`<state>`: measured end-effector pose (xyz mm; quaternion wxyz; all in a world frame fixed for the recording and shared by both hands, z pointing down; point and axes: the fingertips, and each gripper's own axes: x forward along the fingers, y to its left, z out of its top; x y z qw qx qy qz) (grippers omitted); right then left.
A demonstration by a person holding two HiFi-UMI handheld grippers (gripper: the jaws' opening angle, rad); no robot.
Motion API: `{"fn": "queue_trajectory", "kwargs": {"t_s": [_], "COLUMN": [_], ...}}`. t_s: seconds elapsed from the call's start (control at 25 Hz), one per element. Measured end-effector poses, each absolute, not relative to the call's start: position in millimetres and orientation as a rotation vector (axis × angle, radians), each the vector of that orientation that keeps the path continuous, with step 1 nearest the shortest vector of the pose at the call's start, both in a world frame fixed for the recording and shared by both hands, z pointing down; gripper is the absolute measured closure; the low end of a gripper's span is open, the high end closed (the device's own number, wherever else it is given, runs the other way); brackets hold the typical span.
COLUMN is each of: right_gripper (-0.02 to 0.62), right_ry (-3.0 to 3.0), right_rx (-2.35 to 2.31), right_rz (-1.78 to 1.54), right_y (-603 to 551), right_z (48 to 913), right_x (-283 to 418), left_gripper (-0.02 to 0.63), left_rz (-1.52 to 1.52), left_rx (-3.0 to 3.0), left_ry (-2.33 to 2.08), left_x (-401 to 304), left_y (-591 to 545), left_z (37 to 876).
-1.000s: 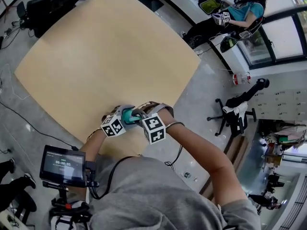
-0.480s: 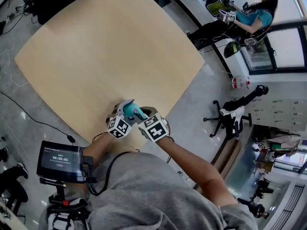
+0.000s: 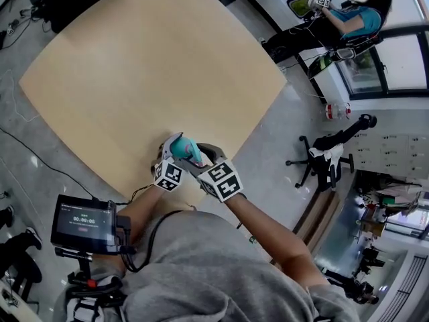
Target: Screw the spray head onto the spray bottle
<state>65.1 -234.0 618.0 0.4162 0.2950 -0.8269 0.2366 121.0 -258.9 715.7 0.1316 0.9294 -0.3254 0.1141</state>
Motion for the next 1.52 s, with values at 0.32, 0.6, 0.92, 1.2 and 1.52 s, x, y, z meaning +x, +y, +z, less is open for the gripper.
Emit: {"fn": "queue_trajectory", "kwargs": {"t_s": [0.32,0.6,0.92,1.2,1.52], "right_gripper": [0.350,0.352,0.471,0.472,0.471], "right_ry": [-1.941,-1.543,-1.804,-2.016,-2.035], "right_rx": [-0.235,-0.741,-0.312,0.850,1.055], "right_rz": [-0.352,-0.840,-0.330,0.551,0.727], "right_y": [-233,-221,-228,-241,-242], "right_z": [559,628,644,639,641], "right_x": [74,76,66,77,77], "left_gripper": [0.238,0.238,0.238,0.236,0.238], "left_rz": [0.308,0.326,0.305,0.289,0.300], "left_rx": [2.853,2.880,2.875,2.784,2.655], "left_ry": [-0.558,-0.431,-0.446,-0.774,-0.996], "left_x": [125,128,128,124,114], "left_y": [-252,-251,-250,-253,-260], "left_z": [718,719,716,714,719]}}
